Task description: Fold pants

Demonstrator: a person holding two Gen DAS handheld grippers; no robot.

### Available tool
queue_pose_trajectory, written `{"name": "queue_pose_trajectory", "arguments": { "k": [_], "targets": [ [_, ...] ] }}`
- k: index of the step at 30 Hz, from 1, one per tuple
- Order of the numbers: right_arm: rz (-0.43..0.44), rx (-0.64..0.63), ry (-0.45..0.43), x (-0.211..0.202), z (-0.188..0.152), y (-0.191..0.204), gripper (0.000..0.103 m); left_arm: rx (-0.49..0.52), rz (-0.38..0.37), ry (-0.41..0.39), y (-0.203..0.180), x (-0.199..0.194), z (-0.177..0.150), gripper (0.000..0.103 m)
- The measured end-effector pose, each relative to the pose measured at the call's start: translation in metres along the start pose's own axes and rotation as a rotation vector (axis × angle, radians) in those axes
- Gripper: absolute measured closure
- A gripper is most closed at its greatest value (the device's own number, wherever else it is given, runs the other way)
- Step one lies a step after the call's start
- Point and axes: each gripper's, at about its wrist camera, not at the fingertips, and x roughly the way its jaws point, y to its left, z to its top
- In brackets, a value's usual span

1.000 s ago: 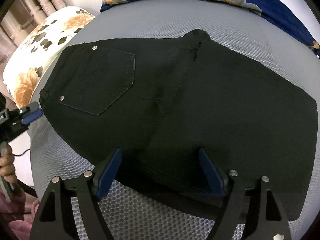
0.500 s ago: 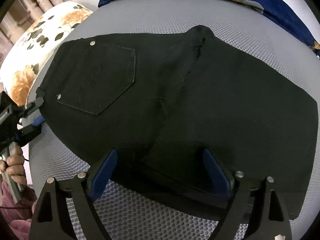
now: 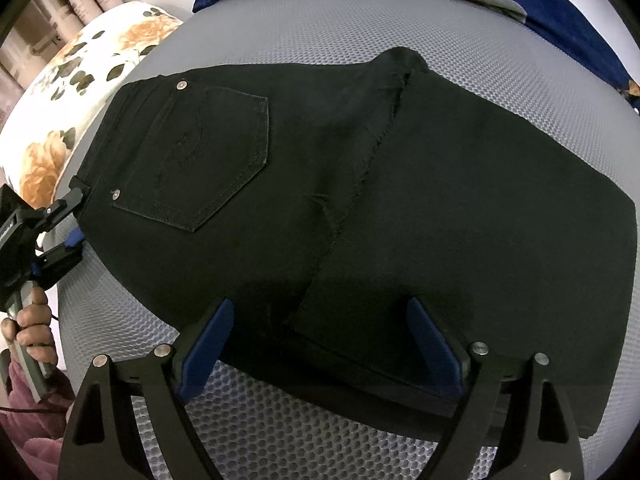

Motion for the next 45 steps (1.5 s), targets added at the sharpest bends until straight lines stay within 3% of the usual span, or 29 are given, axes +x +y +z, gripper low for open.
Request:
{"name": "queue_pose_trajectory", "arguments": {
  "k": [6, 14, 20, 31, 33, 36, 39, 45],
  "targets": [
    [-0.006, -0.001, 0.004, 0.001, -0.001, 0.003, 0.014, -0.035, -0.012, -0.004, 0.004, 0.0, 0.004, 0.051],
    [-0.006, 0.002, 0.002, 0.002, -0.004, 0.006, 0.012, 0.076, 0.053, -0.016, -0.021, 0.016, 0.013, 0.049],
    [-0.005, 0.014, 0.002, 0.003, -0.004, 0.009, 0.012, 0.067, 0.027, 0.001, -0.012, 0.009, 0.014, 0.049],
    [0.022, 0.043, -0.021, 0.005, -0.004, 0.012, 0.01, 0.03, 0.133, -0.033, -0.023, 0.026, 0.023, 0.049],
    [0.041, 0.06, -0.031, 0.004, -0.005, 0.009, 0.01, 0.043, 0.184, -0.031, -0.026, 0.029, 0.023, 0.065],
    [0.09, 0.103, -0.047, -0.001, -0.006, 0.002, 0.011, 0.059, 0.208, -0.028, -0.033, 0.027, 0.024, 0.076],
    [0.151, 0.159, -0.08, -0.013, -0.005, -0.01, 0.014, 0.093, 0.208, -0.046, -0.051, 0.021, 0.023, 0.078],
    [0.115, 0.202, -0.201, -0.059, -0.006, -0.044, 0.014, 0.294, 0.155, -0.067, -0.13, 0.022, 0.013, 0.079]
  ]
}}
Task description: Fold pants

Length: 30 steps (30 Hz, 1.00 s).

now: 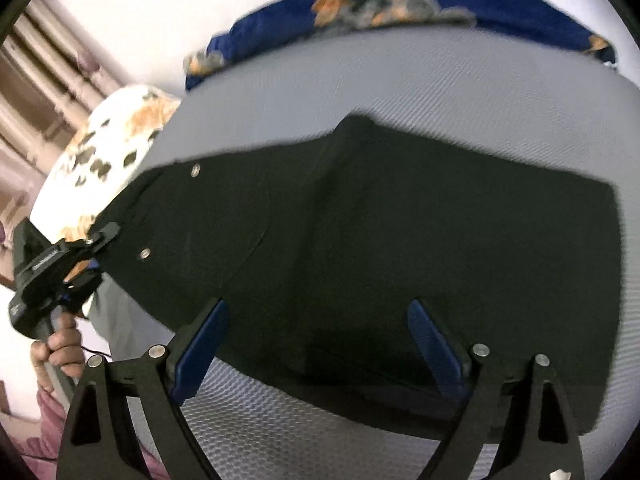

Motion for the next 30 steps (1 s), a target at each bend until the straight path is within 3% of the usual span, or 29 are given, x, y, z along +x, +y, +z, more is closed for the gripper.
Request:
{"name": "queue_pose_trajectory", "arguments": {
  "k": [7, 14, 20, 27, 30],
  "targets": [
    [-0.063, 0.106, -0.125, -0.055, 0.014, -0.063, 0.014, 0.227, -0.105, 0.048, -0.105, 0.03, -0.003, 0.079],
    [-0.088, 0.22, -0.187, -0.092, 0.014, -0.125, 0.014, 0.375, -0.19, 0.192, -0.189, 0.1, -0.041, 0.079],
    [-0.077, 0.309, -0.195, -0.101, 0.008, -0.166, 0.014, 0.429, -0.253, 0.359, -0.23, 0.163, -0.088, 0.079],
    [-0.022, 0.354, -0.172, -0.093, 0.002, -0.192, 0.014, 0.559, -0.146, 0.525, -0.246, 0.232, -0.155, 0.079],
    [0.041, 0.368, -0.145, -0.086, 0.001, -0.199, 0.014, 0.628, -0.132, 0.515, -0.25, 0.236, -0.167, 0.075]
  ]
}}
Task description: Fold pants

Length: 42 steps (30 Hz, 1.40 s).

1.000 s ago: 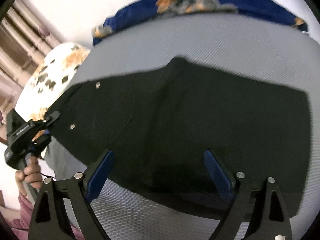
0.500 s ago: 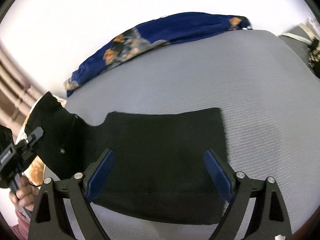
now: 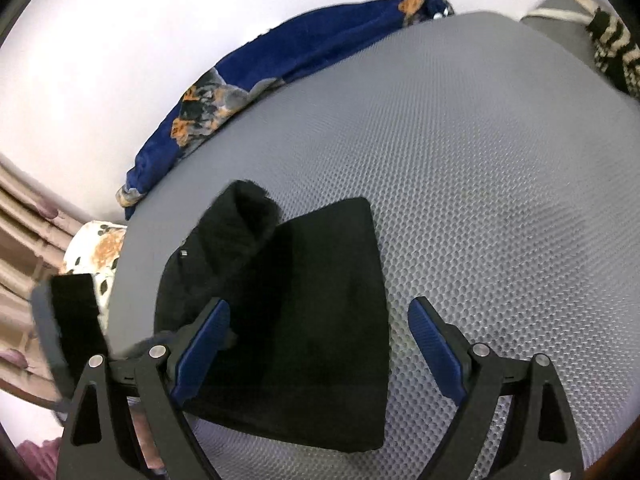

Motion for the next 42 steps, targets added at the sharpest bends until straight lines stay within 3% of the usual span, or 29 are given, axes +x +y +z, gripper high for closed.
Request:
{"name": "queue_pose_trajectory", "arguments": {
  "k": [5, 8, 11, 17, 20, 22, 24, 26, 27, 31, 35, 39, 42],
  "targets": [
    [0.179, 0.033, 0.09, 0.023, 0.008, -0.009, 0.014, 0.055, -0.027, 0.033, -0.02, -0.015, 0.003, 0.06],
    [0.28, 0.025, 0.153, 0.044, 0.016, -0.012, 0.015, 0.094, -0.03, -0.008, -0.024, -0.044, -0.006, 0.049],
    [0.344, 0.028, 0.207, 0.065, 0.023, -0.018, 0.017, 0.094, -0.02, -0.05, -0.009, -0.074, -0.012, 0.048],
    [0.475, 0.05, 0.23, 0.097, 0.043, -0.027, 0.027, -0.081, 0.093, -0.091, 0.054, -0.098, -0.021, 0.048],
    [0.511, 0.044, 0.246, 0.109, 0.054, -0.021, 0.028, -0.173, 0.099, -0.082, 0.079, -0.095, -0.028, 0.048],
    [0.5, 0.006, 0.241, 0.11, 0.06, -0.014, 0.03, -0.21, 0.096, -0.082, 0.088, -0.091, -0.032, 0.048],
    [0.48, -0.004, 0.244, 0.11, 0.062, -0.011, 0.041, -0.227, 0.096, -0.082, 0.092, -0.088, -0.033, 0.048],
    [0.485, 0.001, 0.262, 0.112, 0.061, -0.009, 0.083, -0.227, 0.101, -0.089, 0.092, -0.088, -0.031, 0.048],
    [0.484, 0.021, 0.272, 0.112, 0.059, -0.009, 0.086, -0.221, 0.104, -0.09, 0.091, -0.088, -0.029, 0.048],
    [0.4, 0.012, 0.182, 0.082, 0.053, 0.009, 0.092, -0.214, 0.108, -0.105, 0.09, -0.09, -0.02, 0.048],
    [0.369, -0.004, 0.079, 0.037, 0.047, 0.025, 0.093, -0.166, 0.101, -0.145, 0.085, -0.098, -0.006, 0.048],
    [0.257, 0.074, 0.012, 0.018, 0.038, -0.003, 0.093, -0.104, 0.085, -0.167, 0.075, -0.099, 0.009, 0.048],
    [0.13, 0.162, 0.026, 0.033, 0.024, -0.04, 0.093, -0.067, 0.058, -0.151, 0.067, -0.088, 0.017, 0.048]
  ]
}}
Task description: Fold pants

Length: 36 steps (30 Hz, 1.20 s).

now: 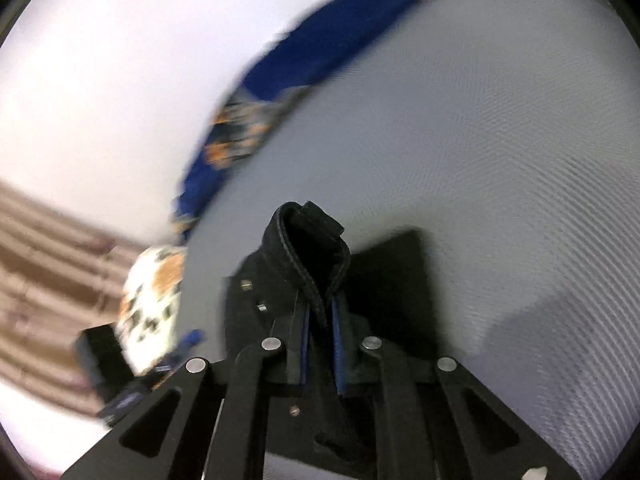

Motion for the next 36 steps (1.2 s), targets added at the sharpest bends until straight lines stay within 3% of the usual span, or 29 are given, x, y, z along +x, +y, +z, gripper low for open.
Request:
{"name": "queue_pose_trajectory", "arguments": {
  "k": [1, 3, 6, 8, 11, 18, 30, 34, 35, 36],
  "targets": [
    [-0.035, 0.014, 0.003, 0.006, -0.003, -0.009, 0.094, 0.014, -0.008, 0.011, -0.002, 0.006, 0.0, 0.048],
    [-0.019, 0.05, 0.007, 0.013, -0.004, -0.02, 0.094, 0.045, -0.018, 0.056, -0.005, 0.021, -0.001, 0.048],
    [-0.059, 0.031, 0.014, 0.016, -0.001, -0.016, 0.089, 0.044, 0.001, 0.153, 0.0, 0.053, -0.008, 0.048],
    [-0.088, 0.01, 0.016, 0.02, 0.0, -0.007, 0.077, 0.029, 0.021, 0.201, 0.006, 0.069, -0.013, 0.048],
    [-0.123, -0.002, 0.02, 0.022, -0.001, 0.003, 0.067, 0.059, 0.042, 0.186, 0.001, 0.069, -0.013, 0.048],
    [-0.132, -0.041, 0.03, -0.003, -0.028, 0.006, 0.067, 0.089, 0.094, 0.201, -0.008, 0.056, -0.027, 0.048],
    [-0.169, -0.103, 0.037, -0.019, -0.065, 0.011, 0.068, 0.16, 0.252, 0.219, -0.027, 0.032, -0.062, 0.048],
    [-0.186, -0.109, 0.027, -0.017, -0.066, 0.014, 0.074, 0.166, 0.277, 0.215, -0.031, 0.029, -0.066, 0.048],
    [-0.211, -0.122, 0.015, -0.019, -0.068, 0.017, 0.085, 0.164, 0.282, 0.214, -0.032, 0.027, -0.068, 0.048],
    [-0.226, -0.13, 0.008, -0.021, -0.069, 0.019, 0.087, 0.162, 0.281, 0.215, -0.032, 0.026, -0.069, 0.048]
  ]
}}
